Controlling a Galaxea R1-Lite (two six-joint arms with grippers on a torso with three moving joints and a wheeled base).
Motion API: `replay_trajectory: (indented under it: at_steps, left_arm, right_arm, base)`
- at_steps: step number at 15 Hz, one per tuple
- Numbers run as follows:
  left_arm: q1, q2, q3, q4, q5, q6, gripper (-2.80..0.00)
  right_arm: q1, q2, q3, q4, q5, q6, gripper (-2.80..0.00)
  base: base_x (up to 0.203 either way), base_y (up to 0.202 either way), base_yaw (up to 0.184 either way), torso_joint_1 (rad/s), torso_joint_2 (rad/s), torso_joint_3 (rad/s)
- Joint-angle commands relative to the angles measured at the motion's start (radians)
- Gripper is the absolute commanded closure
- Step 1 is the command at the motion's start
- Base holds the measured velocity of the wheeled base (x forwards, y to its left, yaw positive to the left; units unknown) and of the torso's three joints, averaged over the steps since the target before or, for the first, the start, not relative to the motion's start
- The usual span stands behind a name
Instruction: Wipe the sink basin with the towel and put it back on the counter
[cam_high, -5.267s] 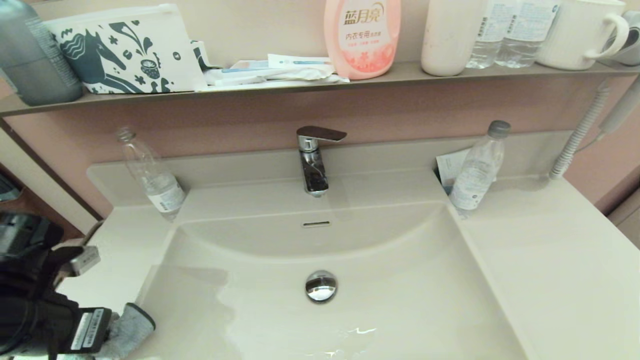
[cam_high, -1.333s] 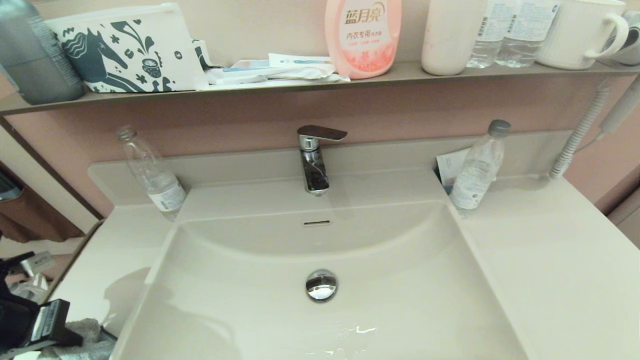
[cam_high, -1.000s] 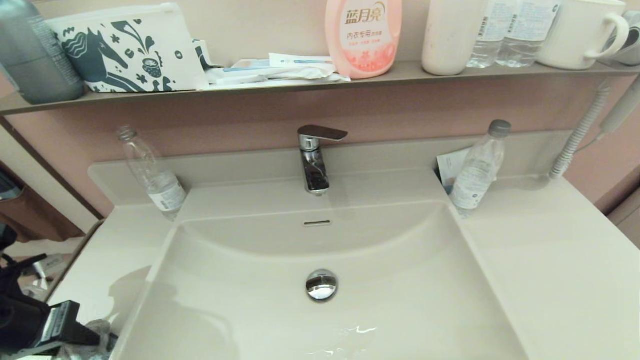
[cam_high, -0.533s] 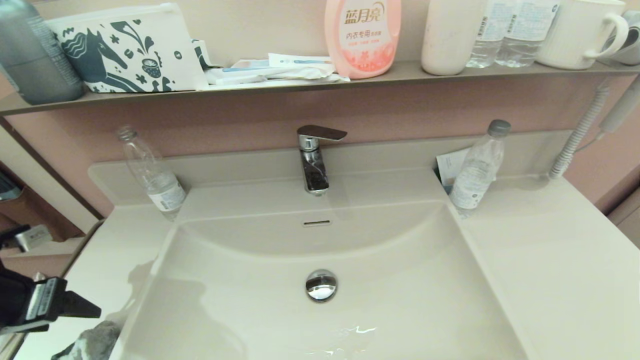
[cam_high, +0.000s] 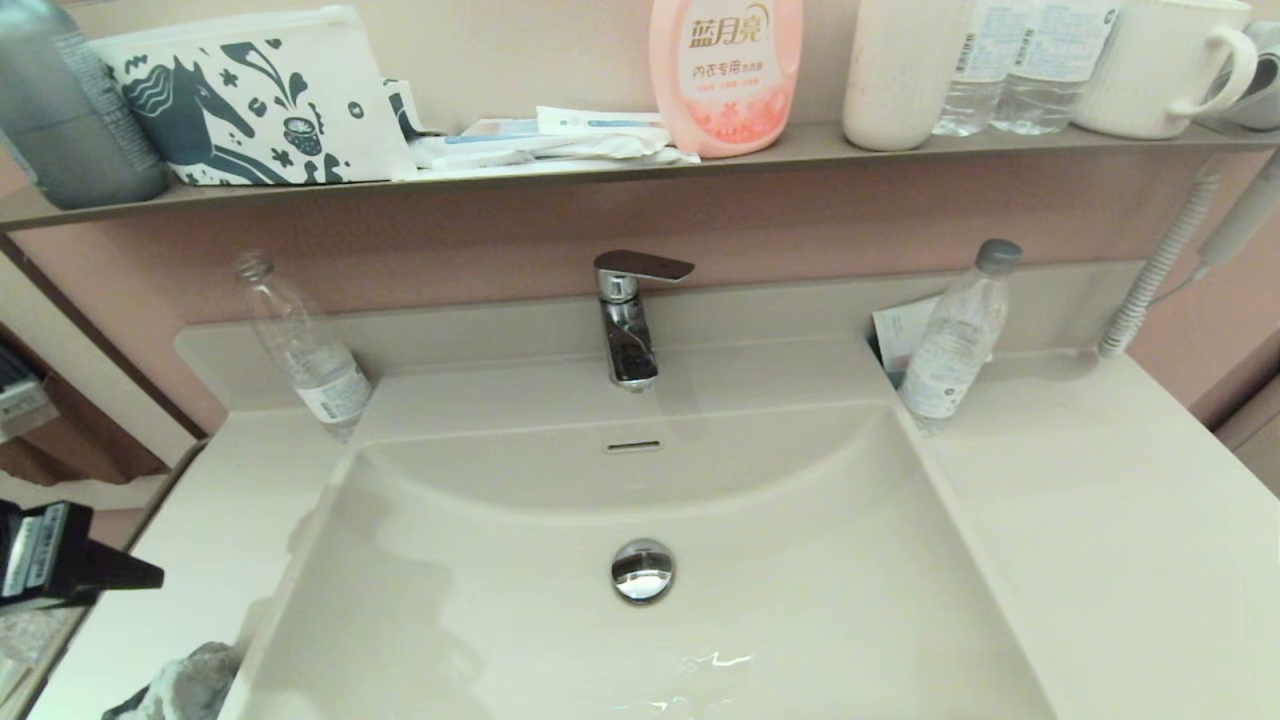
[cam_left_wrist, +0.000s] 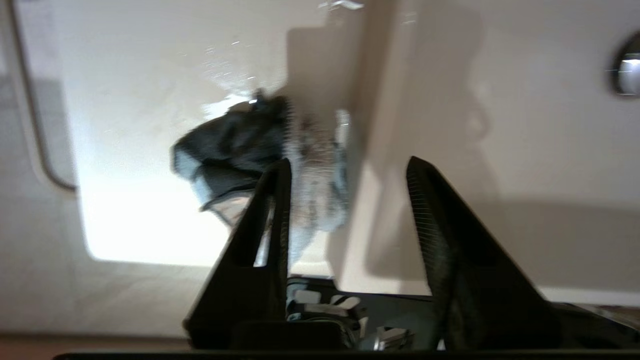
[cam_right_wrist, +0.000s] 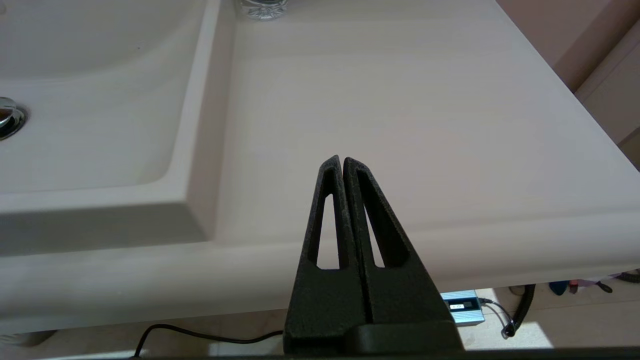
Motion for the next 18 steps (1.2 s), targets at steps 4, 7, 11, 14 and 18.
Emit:
replay_trajectory:
  at_steps: [4,7,11,14,18]
  left_arm:
    - [-0.037,-0.27,0.004,-0.005,-0.212,-0.1,0.0]
    - [-0.044,-0.481,0.021,0.035,-0.348,-0.14,0.0]
    - [-0.139,-0.69,0.008,0.276,-0.434,-0.163,0.0]
    - [-0.301,-0.817,0.003,0.348,-0.386,-0.245,0.0]
    - [-0.518,-0.949,0.129,0.28,-0.063,-0.434,0.0]
  right_arm:
    - [0.0,0.001,0.0,0.0,0.001,-0.001,0.0]
    - [0.0,0.001,0.0,0.0,0.001,-0.001,0.0]
    - [0.0,0.001,0.0,0.0,0.001,-0.001,0.0]
    - [0.001,0.001,0.0,0.0,0.001,-0.001,0.0]
    - [0.0,0.001,0.0,0.0,0.001,-0.001,0.0]
  base:
    - [0.0,0.0,0.0,0.0,0.0,0.0]
    - [0.0,0.0,0.0,0.0,0.0,0.0]
    - [0.0,0.0,0.0,0.0,0.0,0.0]
    - [0.0,0.0,0.0,0.0,0.0,0.0]
    - [0.0,0.0,0.0,0.0,0.0,0.0]
